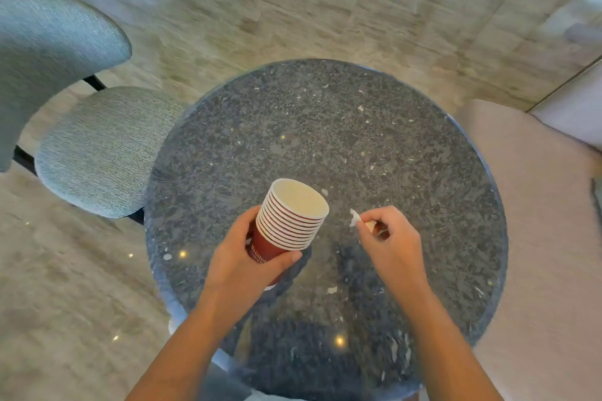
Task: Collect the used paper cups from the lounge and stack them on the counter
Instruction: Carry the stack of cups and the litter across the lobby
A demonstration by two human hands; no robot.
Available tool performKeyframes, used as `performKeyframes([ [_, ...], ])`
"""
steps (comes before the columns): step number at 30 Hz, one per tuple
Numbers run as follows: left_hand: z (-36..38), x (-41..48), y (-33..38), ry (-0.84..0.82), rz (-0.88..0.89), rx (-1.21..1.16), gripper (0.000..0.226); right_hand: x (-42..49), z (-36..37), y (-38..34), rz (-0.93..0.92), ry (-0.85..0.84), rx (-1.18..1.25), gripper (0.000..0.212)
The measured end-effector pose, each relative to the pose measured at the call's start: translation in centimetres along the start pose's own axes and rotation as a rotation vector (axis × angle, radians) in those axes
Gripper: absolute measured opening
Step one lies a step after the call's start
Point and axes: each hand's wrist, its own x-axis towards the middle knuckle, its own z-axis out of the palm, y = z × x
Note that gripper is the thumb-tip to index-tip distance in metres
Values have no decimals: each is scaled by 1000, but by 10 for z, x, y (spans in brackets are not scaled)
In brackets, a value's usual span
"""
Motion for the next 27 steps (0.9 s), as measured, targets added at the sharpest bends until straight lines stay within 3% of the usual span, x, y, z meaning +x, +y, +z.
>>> performKeyframes([
  [11,-91,-6,-31,194,-58,-109,72,0,80,-77,-131,-145,-34,6],
  [18,-191,-19,-53,425,-100,-164,83,-7,167,-149,-271,-229,-30,9],
  [27,-329,-41,-108,753,-203,-219,58,-18,309,-254,-489,-412,8,9],
])
